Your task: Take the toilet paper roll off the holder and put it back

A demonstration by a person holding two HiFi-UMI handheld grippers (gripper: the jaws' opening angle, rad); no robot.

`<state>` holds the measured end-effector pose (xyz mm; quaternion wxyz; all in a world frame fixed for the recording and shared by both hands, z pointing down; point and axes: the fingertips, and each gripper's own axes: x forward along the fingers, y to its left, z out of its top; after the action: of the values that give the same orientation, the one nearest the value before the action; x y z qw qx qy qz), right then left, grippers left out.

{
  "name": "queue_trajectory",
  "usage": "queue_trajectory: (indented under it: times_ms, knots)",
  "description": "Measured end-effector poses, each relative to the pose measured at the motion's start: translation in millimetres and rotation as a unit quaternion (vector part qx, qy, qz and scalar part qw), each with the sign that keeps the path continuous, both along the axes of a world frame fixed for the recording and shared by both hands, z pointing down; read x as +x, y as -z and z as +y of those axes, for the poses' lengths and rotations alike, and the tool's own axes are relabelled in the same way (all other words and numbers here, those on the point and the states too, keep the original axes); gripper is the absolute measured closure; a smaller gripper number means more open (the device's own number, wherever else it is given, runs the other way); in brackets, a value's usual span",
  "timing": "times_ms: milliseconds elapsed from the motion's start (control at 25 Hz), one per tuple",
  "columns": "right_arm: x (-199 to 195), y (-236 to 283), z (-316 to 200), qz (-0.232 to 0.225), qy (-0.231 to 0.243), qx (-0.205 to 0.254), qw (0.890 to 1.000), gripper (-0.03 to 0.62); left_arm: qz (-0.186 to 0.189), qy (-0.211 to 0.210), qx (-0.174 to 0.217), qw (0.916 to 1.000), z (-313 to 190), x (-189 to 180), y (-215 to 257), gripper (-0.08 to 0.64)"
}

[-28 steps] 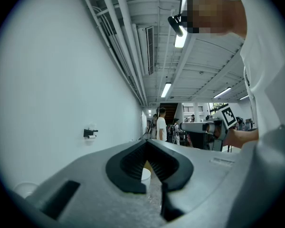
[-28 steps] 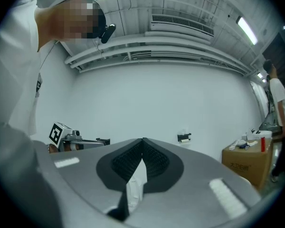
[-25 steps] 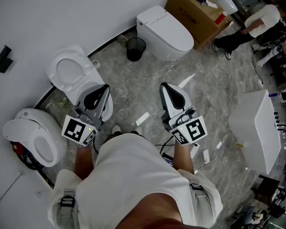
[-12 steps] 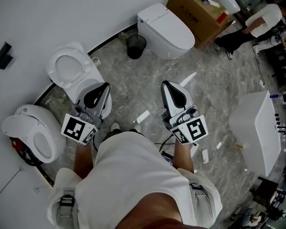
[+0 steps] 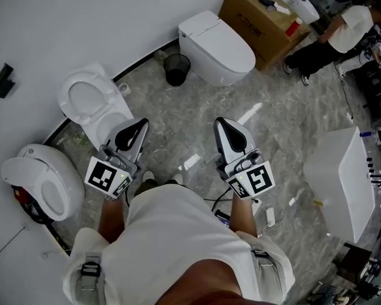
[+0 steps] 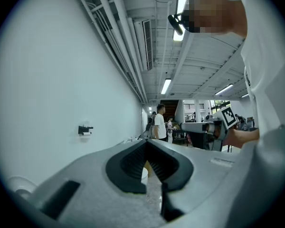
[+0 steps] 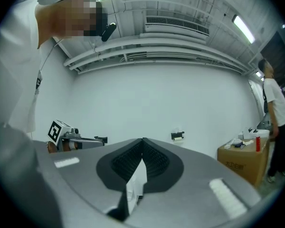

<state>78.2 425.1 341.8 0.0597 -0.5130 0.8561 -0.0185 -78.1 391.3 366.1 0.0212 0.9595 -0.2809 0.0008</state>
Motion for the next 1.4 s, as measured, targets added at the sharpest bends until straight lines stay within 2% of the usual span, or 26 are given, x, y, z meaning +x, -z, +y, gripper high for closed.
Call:
queue_trajectory:
  times_ms: [280, 560, 720, 920, 1160, 1400]
  knots:
    - [41.3, -4.7, -0.3, -0.010, -0.005, 0.003, 1.000, 0.591, -0.013, -0.010, 0.003, 0.9999, 0.9, 40.9, -3.2, 0.560]
    - [42.9, -12.1, -22.7, -0.012, 0.002, 0.003, 1.000, 0.591, -0.017, 0.000, 0.004, 0.9998, -24.7, 40.2, -7.9, 0.560]
    - [42.8, -16.7, -55.0, -0.009, 0.002, 0.002, 1.000, 0.591, -0.015, 0.001, -0.001, 0.9999, -61.6, 40.2, -15.4, 0.560]
    - [47.6, -27.9, -131.4, 0.000, -0.008, -0.008, 1.000, 0.591, -0.004, -0.004, -0.006, 1.0000, -147.5, 44.9, -26.9, 0.560]
    - [40.3, -21.5, -282.1, 0.009, -0.011, -0.014, 1.000, 0.591, 0.015, -0.007, -0.001, 0.9999, -299.3, 42.8, -17.7, 0.561]
    - [37.8, 9.0, -413.2, 0.009, -0.014, 0.006, 1.000, 0.591, 0.026, -0.001, 0.011, 0.9996, -427.8, 37.7, 10.3, 0.560]
